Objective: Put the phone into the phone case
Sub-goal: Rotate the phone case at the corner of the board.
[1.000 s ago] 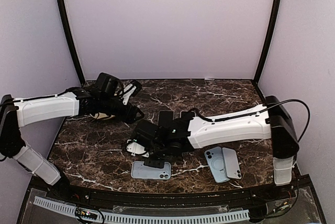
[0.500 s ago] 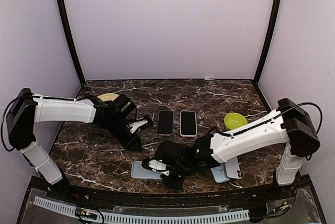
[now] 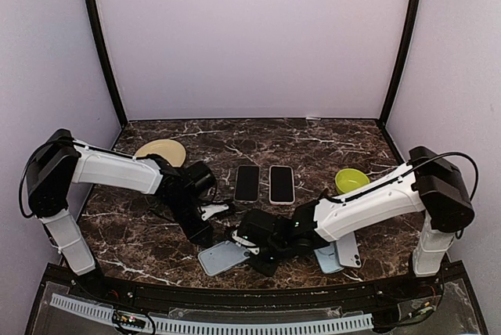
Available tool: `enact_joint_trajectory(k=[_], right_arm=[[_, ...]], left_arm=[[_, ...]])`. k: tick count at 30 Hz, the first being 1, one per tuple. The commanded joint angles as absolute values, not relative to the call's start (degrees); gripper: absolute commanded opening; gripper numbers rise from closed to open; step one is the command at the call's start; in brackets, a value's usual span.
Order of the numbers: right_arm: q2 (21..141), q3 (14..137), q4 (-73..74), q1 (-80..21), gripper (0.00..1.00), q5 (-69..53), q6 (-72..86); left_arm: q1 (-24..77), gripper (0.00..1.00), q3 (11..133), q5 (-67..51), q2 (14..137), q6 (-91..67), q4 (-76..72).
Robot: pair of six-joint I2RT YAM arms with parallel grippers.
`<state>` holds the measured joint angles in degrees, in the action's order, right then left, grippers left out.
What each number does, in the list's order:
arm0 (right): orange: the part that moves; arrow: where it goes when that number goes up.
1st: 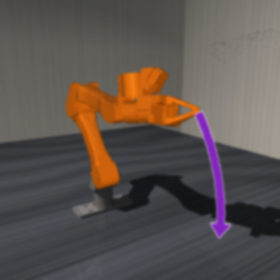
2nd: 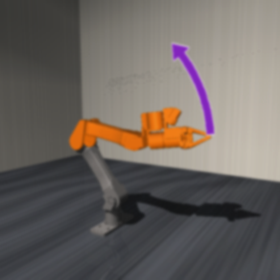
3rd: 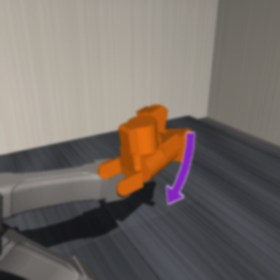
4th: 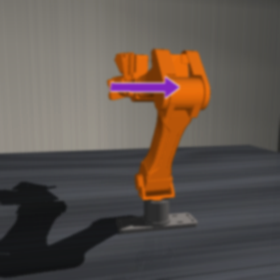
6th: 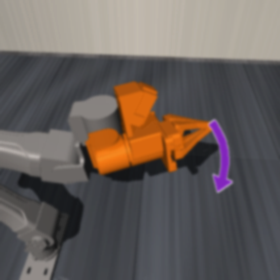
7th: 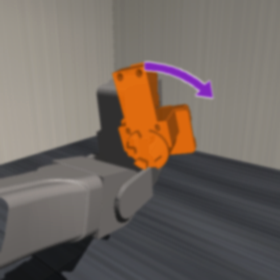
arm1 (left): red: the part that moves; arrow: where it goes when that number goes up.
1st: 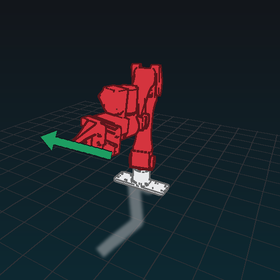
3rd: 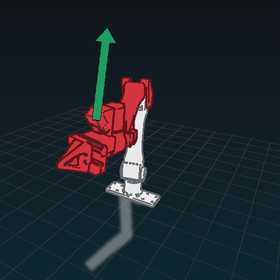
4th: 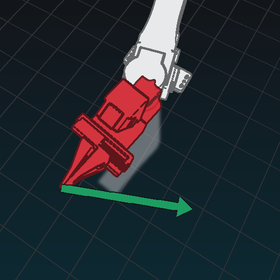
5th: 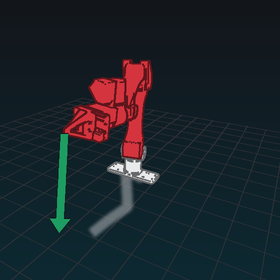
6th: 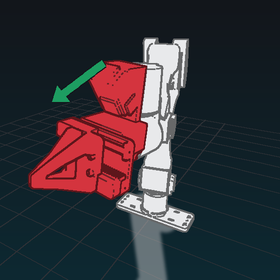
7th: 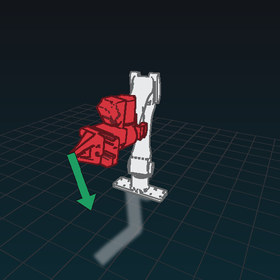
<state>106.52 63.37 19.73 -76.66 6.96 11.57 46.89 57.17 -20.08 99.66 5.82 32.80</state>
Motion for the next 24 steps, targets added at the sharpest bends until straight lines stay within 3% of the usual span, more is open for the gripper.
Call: enact_joint_trajectory(k=[1, 10, 24], right_arm=[[108.0, 62.1, 18.4, -73.3, 0.00, 13.5, 13.2], [110.0, 66.9, 14.5, -66.8, 0.00, 5.0, 14.7], [108.4, 73.0, 22.5, -63.4, 0.00, 2.4, 20.3]], left_arm=[[47.2, 0.12, 56.5, -25.2, 98.7, 6.5, 36.8], [47.6, 0.12, 51.3, -31.8, 96.7, -4.7, 21.3], [49.4, 0.14, 48.6, -32.4, 95.7, -7.7, 14.2]])
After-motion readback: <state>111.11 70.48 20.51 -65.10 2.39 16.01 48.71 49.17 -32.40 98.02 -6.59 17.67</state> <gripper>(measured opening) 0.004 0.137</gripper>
